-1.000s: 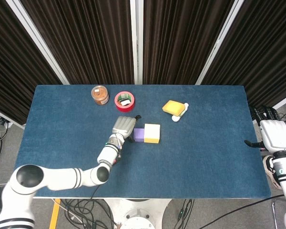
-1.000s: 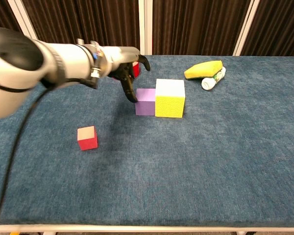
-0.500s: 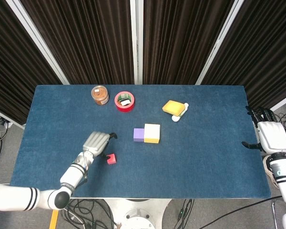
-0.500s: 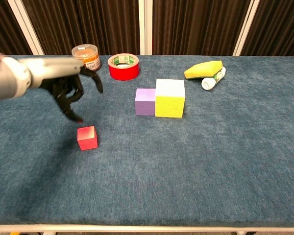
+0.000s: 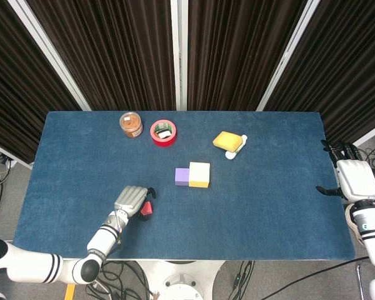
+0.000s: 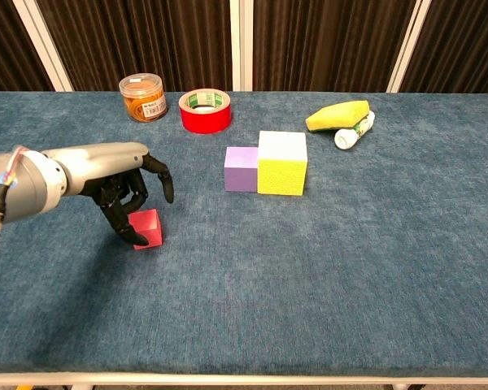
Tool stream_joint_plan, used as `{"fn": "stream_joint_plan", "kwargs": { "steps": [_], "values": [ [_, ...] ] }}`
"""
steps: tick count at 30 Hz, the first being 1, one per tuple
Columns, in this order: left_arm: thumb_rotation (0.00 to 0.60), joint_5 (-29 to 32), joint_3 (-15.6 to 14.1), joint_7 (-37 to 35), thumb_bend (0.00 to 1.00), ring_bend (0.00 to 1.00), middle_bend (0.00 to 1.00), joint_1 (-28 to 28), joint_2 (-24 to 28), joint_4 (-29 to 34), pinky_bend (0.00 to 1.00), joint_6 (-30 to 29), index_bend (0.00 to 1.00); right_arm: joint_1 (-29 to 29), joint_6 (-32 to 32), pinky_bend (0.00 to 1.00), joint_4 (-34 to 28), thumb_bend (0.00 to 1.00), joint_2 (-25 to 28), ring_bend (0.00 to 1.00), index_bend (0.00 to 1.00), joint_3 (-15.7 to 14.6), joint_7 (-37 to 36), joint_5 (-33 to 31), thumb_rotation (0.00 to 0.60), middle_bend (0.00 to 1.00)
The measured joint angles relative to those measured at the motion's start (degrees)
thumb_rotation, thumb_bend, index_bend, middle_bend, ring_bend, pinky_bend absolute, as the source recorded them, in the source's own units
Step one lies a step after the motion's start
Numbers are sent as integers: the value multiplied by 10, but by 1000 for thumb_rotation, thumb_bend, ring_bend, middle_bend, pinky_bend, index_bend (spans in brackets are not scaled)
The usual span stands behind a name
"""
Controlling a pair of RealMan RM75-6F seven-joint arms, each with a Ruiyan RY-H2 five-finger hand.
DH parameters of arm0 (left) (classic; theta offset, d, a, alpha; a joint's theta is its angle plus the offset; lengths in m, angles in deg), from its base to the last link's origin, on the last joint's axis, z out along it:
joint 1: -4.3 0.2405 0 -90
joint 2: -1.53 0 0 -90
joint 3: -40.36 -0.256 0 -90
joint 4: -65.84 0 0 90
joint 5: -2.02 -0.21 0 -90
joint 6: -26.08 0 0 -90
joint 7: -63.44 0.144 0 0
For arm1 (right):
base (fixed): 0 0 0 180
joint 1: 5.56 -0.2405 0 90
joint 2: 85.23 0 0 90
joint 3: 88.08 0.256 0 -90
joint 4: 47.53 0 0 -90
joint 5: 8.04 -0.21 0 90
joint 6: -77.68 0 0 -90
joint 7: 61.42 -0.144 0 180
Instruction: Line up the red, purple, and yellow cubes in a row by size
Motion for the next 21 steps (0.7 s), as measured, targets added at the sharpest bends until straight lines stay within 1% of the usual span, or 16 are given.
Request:
{"fn": "stream_joint_plan", "kwargs": {
  "steps": [4, 8, 16, 21],
  "values": [
    [600, 13, 5, 9, 157, 952, 892, 4, -14, -15, 1000, -11, 443, -1, -1, 0, -1, 0, 0, 0, 0, 0, 0, 0, 600, 182],
    [600, 20, 13, 13, 163, 955, 894, 8, -23, -25, 1000, -13, 477, -2, -3, 0, -2, 0, -1, 0, 0, 1, 2, 0, 600, 182],
    [600, 18, 14, 22, 191, 958, 897, 15, -32, -34, 1000, -13, 513, -2, -3, 0, -6, 0, 1, 0, 0, 2, 2, -1, 600, 182],
    [600, 9, 14, 23, 242, 964, 903, 21, -36, -37, 1000, -17, 558, -3, -4, 0, -9, 0, 1, 0, 0, 3, 5, -2, 600, 181]
  ]
}}
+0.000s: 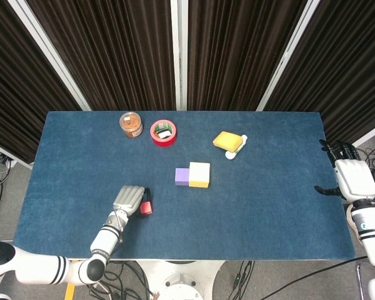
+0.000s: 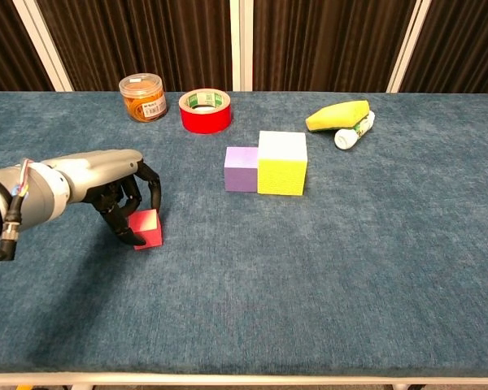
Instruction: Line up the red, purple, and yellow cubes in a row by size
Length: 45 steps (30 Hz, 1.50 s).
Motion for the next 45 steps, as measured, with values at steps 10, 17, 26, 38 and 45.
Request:
{"fn": "stream_joint_plan", "kwargs": {
  "steps": [10, 17, 26, 38, 45],
  "values": [
    [600, -28, 12, -2, 272, 967, 907, -2, 17, -7, 1000, 20, 584, 1, 3, 0, -5, 0, 3, 0, 0, 2, 2, -1, 600, 181],
    [600, -24, 47, -8, 275, 968, 914, -41, 25, -69, 1000, 97, 570, 0, 6, 0, -13, 0, 6, 0, 0, 3, 9, -3, 600, 181],
    [600, -9, 83, -28, 282, 968, 914, -106, 2, -184, 1000, 194, 552, 0, 9, 0, -18, 0, 9, 0, 0, 6, 18, -13, 600, 180],
    [600, 29, 93, -67, 282, 968, 912, -161, -37, -283, 1000, 271, 544, 2, 11, 0, -17, 0, 13, 0, 0, 9, 20, -23, 600, 180],
    [600, 25, 86, -78, 282, 966, 907, -174, -47, -301, 1000, 276, 526, 2, 7, 0, -17, 0, 14, 0, 0, 7, 22, -24, 600, 180]
  ]
}}
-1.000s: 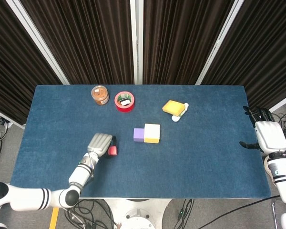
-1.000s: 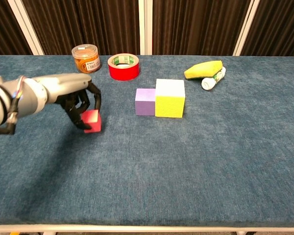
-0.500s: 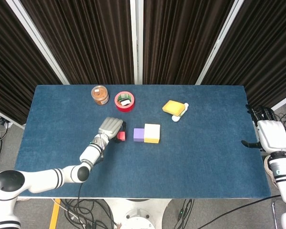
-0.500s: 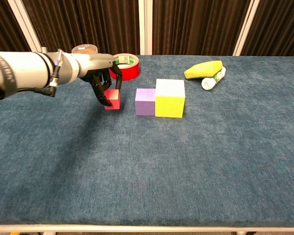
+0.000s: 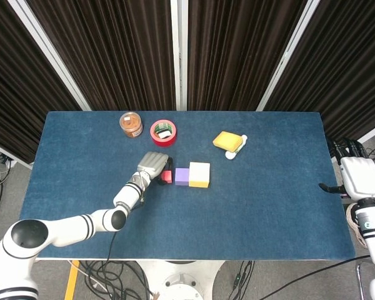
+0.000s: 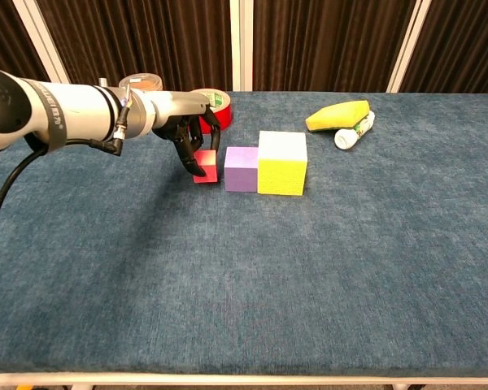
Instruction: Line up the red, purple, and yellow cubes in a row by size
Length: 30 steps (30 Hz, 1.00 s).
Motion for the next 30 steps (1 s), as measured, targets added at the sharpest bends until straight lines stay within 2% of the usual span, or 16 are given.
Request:
{"fn": "stream_joint_plan", "kwargs": {
  "steps": [10, 20, 30],
  "values": [
    [600, -2, -10, -8, 282, 964, 905, -10, -7, -4, 1000, -4, 514, 0, -13, 0, 4, 0, -11, 0, 0, -19, 7, 24, 600, 163],
    [600, 0, -19, -10, 282, 963, 902, -16, -15, -10, 1000, -9, 503, 28, 30, 0, 13, 0, -33, 0, 0, -45, 1, 84, 600, 123],
    [600, -4, -24, -12, 282, 963, 902, -19, -25, -19, 1000, -13, 501, 50, 64, 0, 30, 0, -58, 0, 0, -58, 6, 105, 600, 89]
  ]
}}
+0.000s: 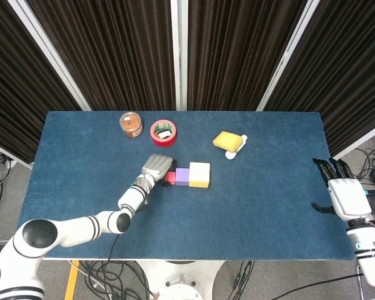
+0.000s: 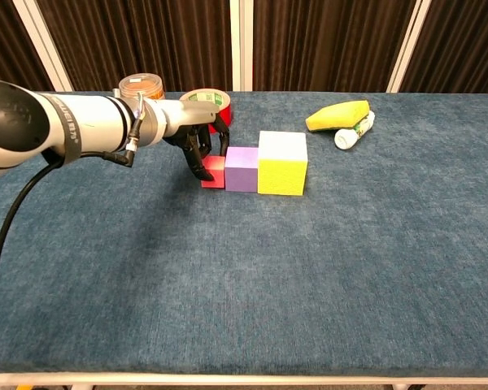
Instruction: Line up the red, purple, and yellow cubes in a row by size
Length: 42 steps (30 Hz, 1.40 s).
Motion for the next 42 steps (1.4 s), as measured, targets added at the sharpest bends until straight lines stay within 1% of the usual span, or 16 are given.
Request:
{"fn": "stream_joint_plan", "kwargs": {
  "steps": [6, 28, 34, 42],
  "values": [
    [600, 2, -3, 3, 282, 963, 900, -1, -6, -3, 1000, -4, 472, 12, 13, 0, 6, 0, -5, 0, 0, -4, 1, 4, 600, 89],
    [600, 2, -5, 30, 282, 963, 900, 1, -20, -8, 1000, -32, 463, 21, 13, 0, 0, 0, 1, 0, 0, 0, -5, 1, 600, 90],
    [600, 3, -2, 34, 253, 962, 896, 5, -18, 2, 1000, -42, 335, 23, 14, 0, 0, 0, 3, 0, 0, 1, -8, 2, 600, 90],
    [600, -2, -2, 40, 228, 959, 892, 12, -6, 25, 1000, -50, 228, 25, 15, 0, -3, 0, 4, 0, 0, 2, -9, 3, 600, 91]
  ]
}}
